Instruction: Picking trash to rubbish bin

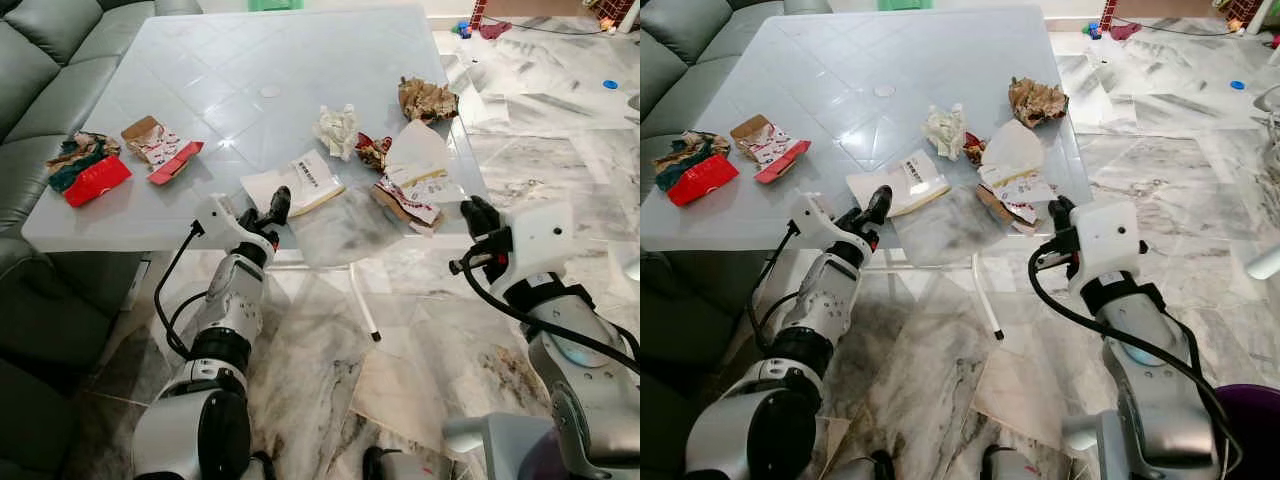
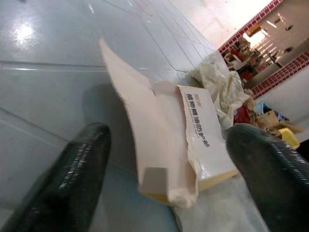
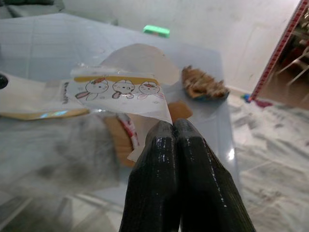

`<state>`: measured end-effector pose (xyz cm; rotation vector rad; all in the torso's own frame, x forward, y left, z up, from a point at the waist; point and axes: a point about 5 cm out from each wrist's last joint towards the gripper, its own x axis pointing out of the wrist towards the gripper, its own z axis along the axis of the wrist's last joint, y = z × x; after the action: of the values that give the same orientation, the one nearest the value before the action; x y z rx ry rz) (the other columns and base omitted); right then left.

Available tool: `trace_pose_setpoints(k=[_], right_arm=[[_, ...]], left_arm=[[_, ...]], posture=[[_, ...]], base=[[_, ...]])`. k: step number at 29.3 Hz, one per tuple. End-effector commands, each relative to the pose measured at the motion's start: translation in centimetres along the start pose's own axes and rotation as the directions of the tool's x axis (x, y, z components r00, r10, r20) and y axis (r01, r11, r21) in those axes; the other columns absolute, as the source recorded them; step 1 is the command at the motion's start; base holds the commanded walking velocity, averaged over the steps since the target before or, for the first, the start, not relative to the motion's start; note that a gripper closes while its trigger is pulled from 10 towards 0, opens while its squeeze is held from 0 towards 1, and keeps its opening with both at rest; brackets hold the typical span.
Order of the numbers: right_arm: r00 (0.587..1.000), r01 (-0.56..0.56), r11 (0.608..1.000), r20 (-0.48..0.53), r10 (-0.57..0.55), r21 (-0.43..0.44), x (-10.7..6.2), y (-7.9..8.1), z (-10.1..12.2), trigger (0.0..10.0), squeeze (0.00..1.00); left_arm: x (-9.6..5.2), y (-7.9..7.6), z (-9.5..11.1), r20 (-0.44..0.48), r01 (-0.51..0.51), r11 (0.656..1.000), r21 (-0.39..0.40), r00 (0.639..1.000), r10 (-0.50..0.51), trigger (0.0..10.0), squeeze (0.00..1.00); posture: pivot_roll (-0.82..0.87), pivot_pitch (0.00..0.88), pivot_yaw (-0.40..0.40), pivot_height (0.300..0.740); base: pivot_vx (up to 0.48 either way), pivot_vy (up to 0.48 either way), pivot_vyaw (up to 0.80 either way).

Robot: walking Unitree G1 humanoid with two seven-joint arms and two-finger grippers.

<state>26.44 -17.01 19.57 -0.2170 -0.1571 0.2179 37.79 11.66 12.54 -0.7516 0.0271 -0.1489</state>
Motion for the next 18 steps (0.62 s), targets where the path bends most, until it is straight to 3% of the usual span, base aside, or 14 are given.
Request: trace_pose_setpoints(k=[1, 8, 18], right_arm=[[0.999, -0.045, 0.999, 0.012, 0.045, 0.016, -0.4, 0.7, 0.7, 10.0, 0.0], [0.993, -0.113, 0.993, -0.026, 0.114, 0.039, -1.7, 1.2, 0.5, 10.0, 0.0], [0.993, -0.11, 0.992, -0.033, 0.112, 0.054, -1.5, 1.5, 0.5, 10.0, 0.0]], left_arm=[[-0.2, 0.1, -1.4, -0.061, -0.009, 0.999, -0.046, 0.998, 0.006, 0.0, 0.0], [0.2, -0.9, -1.9, -0.074, 0.046, 0.996, -0.078, 0.996, -0.052, 0.0, 0.0], [0.2, -1.3, -2.2, -0.087, 0.078, 0.991, -0.105, 0.992, -0.087, 0.0, 0.0]], posture=[[-0.33, 0.239, 0.015, 0.74], [-0.33, 0.241, 0.018, 0.74], [-0.32, 0.235, 0.023, 0.74]], base=[[0.0, 0.0, 0.0], [0.0, 0.0, 0.0], [0.0, 0.0, 0.0]])
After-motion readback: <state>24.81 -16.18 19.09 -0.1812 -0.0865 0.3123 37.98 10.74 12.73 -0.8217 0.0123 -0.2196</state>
